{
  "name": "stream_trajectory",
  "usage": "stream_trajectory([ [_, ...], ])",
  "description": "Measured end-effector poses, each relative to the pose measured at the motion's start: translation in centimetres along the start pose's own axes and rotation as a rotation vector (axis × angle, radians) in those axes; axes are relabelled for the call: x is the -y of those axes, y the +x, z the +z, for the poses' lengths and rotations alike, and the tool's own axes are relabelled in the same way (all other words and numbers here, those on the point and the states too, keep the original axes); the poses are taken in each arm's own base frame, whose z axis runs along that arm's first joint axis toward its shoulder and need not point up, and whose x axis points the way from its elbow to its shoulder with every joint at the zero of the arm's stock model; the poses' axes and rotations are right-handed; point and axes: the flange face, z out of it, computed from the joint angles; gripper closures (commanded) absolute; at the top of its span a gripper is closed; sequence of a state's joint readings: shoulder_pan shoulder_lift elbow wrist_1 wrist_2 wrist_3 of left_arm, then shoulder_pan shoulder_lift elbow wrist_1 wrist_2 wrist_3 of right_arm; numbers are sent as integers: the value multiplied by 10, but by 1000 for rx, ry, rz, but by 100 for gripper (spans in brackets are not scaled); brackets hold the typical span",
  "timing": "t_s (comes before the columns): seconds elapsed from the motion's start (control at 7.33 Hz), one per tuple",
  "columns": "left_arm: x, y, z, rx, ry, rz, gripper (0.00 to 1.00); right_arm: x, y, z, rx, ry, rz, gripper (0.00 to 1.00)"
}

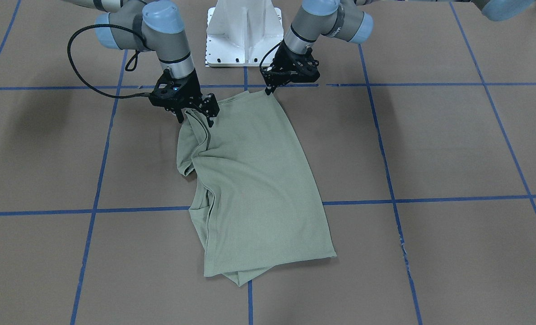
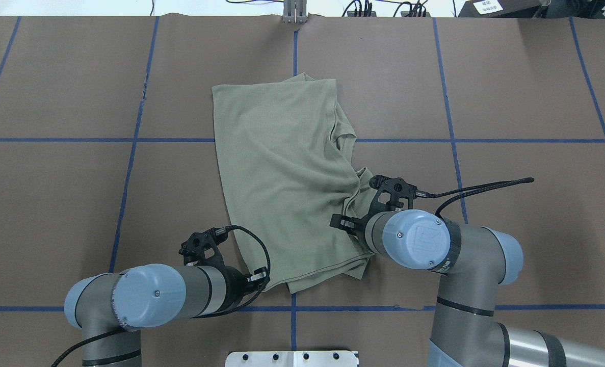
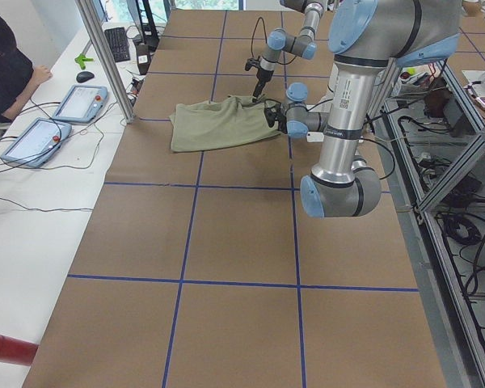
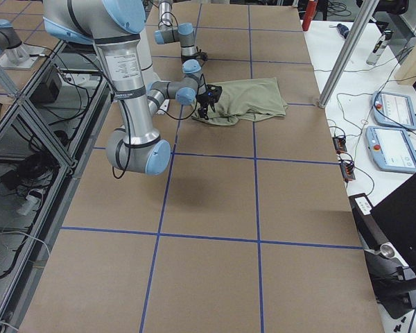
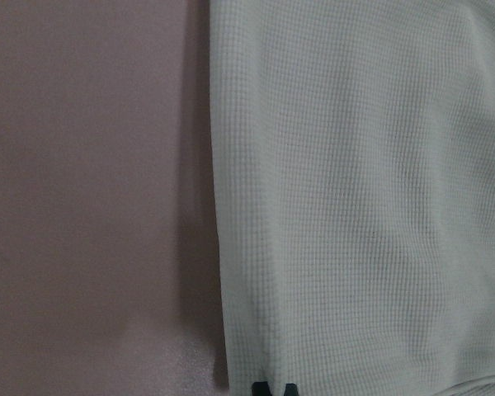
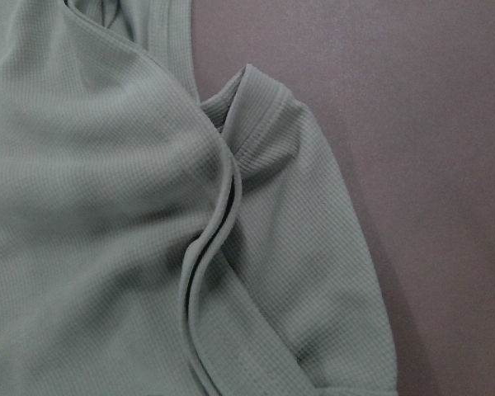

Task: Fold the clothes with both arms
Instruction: 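Lower the right gripper onto the shirt's near corner and grasp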

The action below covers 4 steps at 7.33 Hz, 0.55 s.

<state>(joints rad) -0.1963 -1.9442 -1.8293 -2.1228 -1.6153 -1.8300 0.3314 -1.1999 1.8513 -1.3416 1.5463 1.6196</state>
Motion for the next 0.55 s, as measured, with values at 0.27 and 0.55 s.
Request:
stream_trajectory([
  [0.27, 0, -1, 1, 1, 0, 0, 100, -2, 5, 5, -18, 0, -41, 0],
  [0.55, -1, -1, 0, 1, -1, 1, 100, -10, 6, 10, -24, 0, -57, 0],
])
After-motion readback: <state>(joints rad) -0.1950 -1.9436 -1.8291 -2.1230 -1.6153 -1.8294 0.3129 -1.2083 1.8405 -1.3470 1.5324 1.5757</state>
